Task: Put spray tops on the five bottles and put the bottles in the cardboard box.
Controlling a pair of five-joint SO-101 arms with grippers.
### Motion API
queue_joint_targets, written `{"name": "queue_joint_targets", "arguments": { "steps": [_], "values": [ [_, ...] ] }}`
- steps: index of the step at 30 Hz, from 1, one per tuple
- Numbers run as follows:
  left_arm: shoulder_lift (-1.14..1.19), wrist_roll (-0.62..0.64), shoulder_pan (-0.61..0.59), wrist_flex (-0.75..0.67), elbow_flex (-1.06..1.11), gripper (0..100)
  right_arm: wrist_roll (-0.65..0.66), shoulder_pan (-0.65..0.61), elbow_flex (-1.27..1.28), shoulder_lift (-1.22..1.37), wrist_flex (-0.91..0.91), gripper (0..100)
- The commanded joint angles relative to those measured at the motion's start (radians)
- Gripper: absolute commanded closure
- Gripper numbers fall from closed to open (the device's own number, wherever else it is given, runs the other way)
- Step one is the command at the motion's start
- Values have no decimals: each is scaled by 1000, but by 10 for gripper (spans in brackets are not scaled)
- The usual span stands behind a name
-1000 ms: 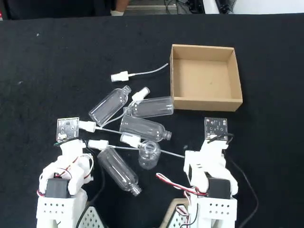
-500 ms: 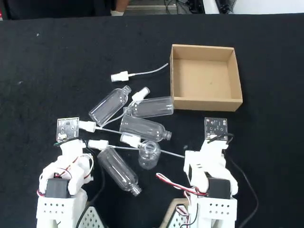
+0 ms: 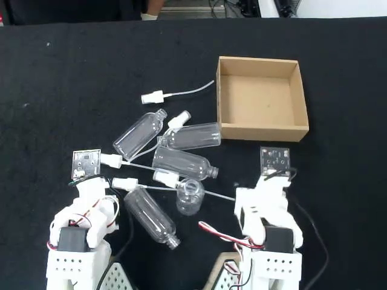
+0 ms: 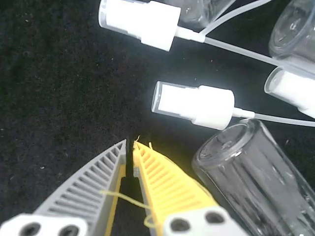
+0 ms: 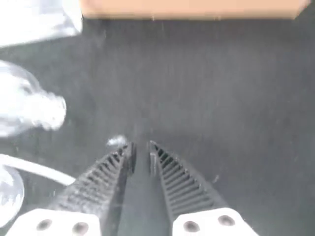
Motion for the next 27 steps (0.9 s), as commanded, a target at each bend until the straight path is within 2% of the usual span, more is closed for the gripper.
{"name": "queue_joint_targets", "arguments": {
  "steps": [1,3,6,10,16,22,27],
  "values": [
    [-14,-8,-10,3,22,970,133,107,-84,-97,-330,983],
    [-14,-8,-10,3,22,970,210,163,-90,-96,-474,983],
    [-14,-8,-10,3,22,970,313,218,-93,-94,-592,983],
    [-14,-8,-10,3,22,970,361,230,-197,-94,-577,982],
    [-14,-8,-10,3,22,970,368,155,-568,-87,-324,982],
    [-14,-8,-10,3,22,970,330,-92,-1007,70,-28,841],
    [-14,-8,-10,3,22,970,196,-322,-1222,323,311,825]
  ]
}}
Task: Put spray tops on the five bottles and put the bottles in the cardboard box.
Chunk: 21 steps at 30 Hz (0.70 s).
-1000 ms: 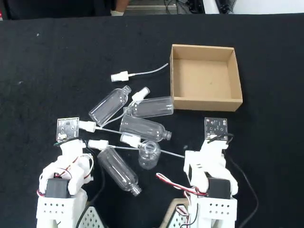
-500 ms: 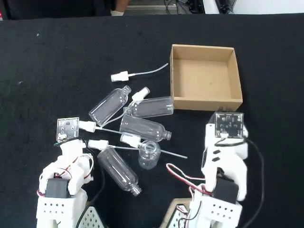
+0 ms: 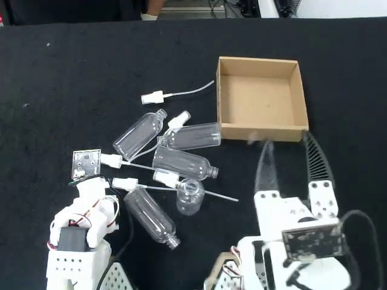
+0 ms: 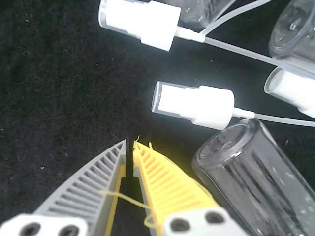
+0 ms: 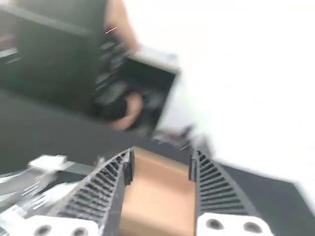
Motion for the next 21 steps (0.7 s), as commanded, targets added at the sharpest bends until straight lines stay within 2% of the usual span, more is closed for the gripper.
{"name": "queue_joint_targets", "arguments": {
  "steps": [1,3,8,14,18,21],
  "values": [
    [-14,-8,-10,3,22,970,-109,-222,-202,237,302,825],
    [-14,-8,-10,3,22,970,-110,-290,-206,288,367,825],
    [-14,-8,-10,3,22,970,-72,-405,-76,295,367,802],
    [-14,-8,-10,3,22,970,-66,-605,101,295,368,593],
    [-14,-8,-10,3,22,970,-66,-738,113,295,368,577],
    [-14,-8,-10,3,22,970,-74,-790,124,295,367,577]
  ]
}}
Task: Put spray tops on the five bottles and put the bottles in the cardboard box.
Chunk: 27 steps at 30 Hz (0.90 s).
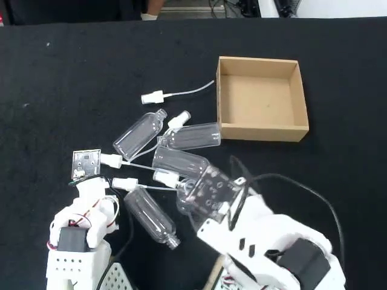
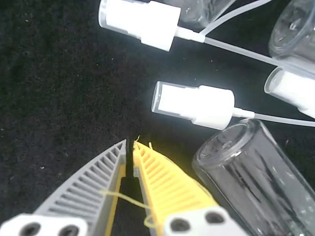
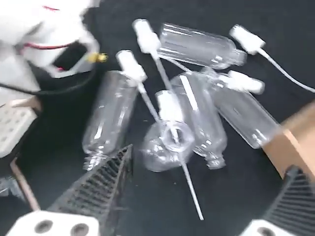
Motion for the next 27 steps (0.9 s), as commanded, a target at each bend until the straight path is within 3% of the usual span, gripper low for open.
{"name": "queue_joint_targets", "arguments": {
  "steps": [1,11,18,27],
  "values": [
    [-14,-8,-10,3,22,970,3,-78,18,31,2,575],
    [-14,-8,-10,3,22,970,2,-69,130,31,-129,574],
    [-14,-8,-10,3,22,970,-2,68,275,31,-295,573],
    [-14,-8,-10,3,22,970,-40,68,325,31,-305,573]
  ]
}}
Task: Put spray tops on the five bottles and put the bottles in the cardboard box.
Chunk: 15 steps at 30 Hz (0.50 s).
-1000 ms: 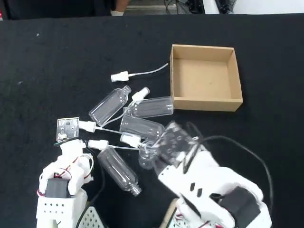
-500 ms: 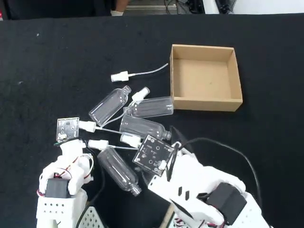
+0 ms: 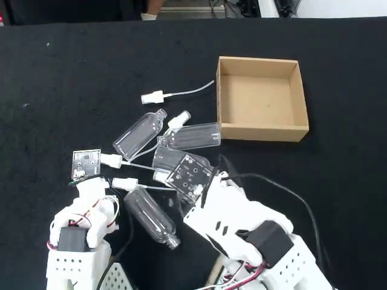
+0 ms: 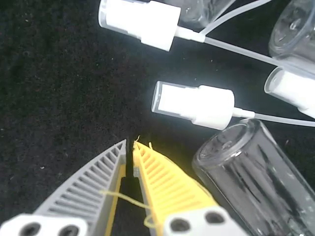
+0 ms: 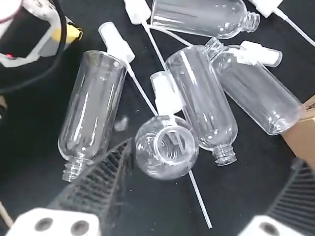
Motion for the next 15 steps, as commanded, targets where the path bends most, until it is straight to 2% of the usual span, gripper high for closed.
{"name": "queue_joint_targets", "arguments": {
  "steps": [1,15],
  "values": [
    [-14,-8,-10,3,22,970,-52,12,1,19,-35,573],
    [-14,-8,-10,3,22,970,-68,18,76,18,-103,573]
  ]
}}
